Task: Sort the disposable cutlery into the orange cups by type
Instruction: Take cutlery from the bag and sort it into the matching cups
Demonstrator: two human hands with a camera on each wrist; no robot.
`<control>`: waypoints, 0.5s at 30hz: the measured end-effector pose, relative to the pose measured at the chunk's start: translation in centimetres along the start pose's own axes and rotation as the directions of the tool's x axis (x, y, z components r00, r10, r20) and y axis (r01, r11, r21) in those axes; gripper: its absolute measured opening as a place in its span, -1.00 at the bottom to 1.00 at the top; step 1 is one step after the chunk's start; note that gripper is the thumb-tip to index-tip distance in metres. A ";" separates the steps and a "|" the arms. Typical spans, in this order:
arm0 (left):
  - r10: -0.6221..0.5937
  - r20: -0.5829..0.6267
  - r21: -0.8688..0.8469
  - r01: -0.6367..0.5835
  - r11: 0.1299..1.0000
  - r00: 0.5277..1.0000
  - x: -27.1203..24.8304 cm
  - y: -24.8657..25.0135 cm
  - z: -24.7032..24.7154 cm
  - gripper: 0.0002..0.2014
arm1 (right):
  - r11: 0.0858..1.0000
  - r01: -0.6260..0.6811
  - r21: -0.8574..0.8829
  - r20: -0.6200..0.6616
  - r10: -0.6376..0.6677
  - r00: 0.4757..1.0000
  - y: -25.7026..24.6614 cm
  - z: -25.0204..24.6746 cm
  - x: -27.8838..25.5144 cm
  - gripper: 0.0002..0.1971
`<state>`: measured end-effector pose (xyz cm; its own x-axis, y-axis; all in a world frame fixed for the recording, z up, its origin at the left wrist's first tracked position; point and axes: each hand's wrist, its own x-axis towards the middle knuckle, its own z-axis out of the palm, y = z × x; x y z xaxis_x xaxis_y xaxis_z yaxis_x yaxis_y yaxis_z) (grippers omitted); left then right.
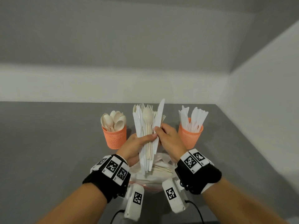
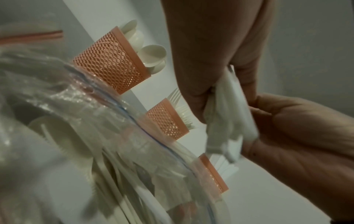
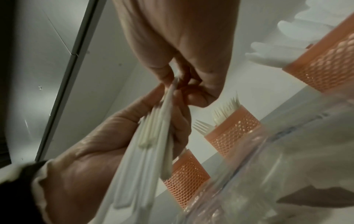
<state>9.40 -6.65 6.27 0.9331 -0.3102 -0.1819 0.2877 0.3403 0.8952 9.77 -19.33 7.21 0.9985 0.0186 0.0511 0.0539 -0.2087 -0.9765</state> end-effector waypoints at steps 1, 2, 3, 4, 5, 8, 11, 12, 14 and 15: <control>0.007 -0.016 0.003 -0.007 1.000 1.000 0.1 0.0 0.0 -0.65 | 1.000 -0.010 0.002 -0.001 0.010 1.000 0.1 0.1 0.1 -0.76; 0.013 -0.032 0.002 -0.013 1.000 0.999 0.3 -0.1 0.0 -0.69 | 1.000 -0.018 0.008 -0.004 0.018 1.000 0.2 0.2 0.1 -0.75; 0.016 -0.041 0.001 -0.016 1.000 0.999 0.4 -0.1 0.0 -0.71 | 1.000 -0.027 0.014 -0.005 0.027 1.000 0.2 0.4 0.1 -0.74; 0.017 -0.040 -0.001 -0.017 1.000 0.999 0.4 -0.2 0.0 -0.73 | 0.999 -0.033 0.017 -0.001 0.033 0.999 0.2 0.6 0.1 -0.73; 0.020 -0.031 0.001 -0.020 1.000 0.999 0.5 -0.2 0.1 -0.74 | 0.999 -0.030 0.014 0.005 0.030 1.000 0.1 0.7 0.0 -0.73; 0.036 -0.018 -0.017 -0.036 0.999 0.999 0.6 -0.1 0.1 -0.79 | 1.000 -0.003 -0.007 0.004 0.003 1.000 0.1 0.8 0.3 -0.73; 0.023 0.000 -0.077 -0.023 0.997 1.000 0.8 0.2 -0.2 -0.86 | 0.984 0.009 0.178 -0.066 0.003 0.998 -0.5 0.4 0.5 -0.76; 0.004 -0.014 -0.092 -0.006 0.996 1.000 0.9 0.3 -0.4 -0.88 | 0.965 0.027 0.262 -0.098 -0.001 0.995 -0.7 0.1 0.7 -0.76; -0.047 -0.059 -0.088 0.042 0.995 0.997 1.1 0.5 -0.6 -0.92 | 0.942 0.073 0.328 -0.119 -0.035 0.992 -1.2 -0.5 0.8 -0.78; -0.072 -0.060 -0.078 0.067 0.995 0.996 1.1 0.6 -0.7 -0.89 | 0.945 0.084 0.315 -0.098 -0.055 0.994 -1.4 -0.7 0.7 -0.80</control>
<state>10.76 -6.18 6.37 0.9213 -0.2799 -0.2700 0.3656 0.3870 0.8465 10.40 -19.68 8.75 0.9899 -0.0659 0.1254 0.1323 0.1123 -0.9848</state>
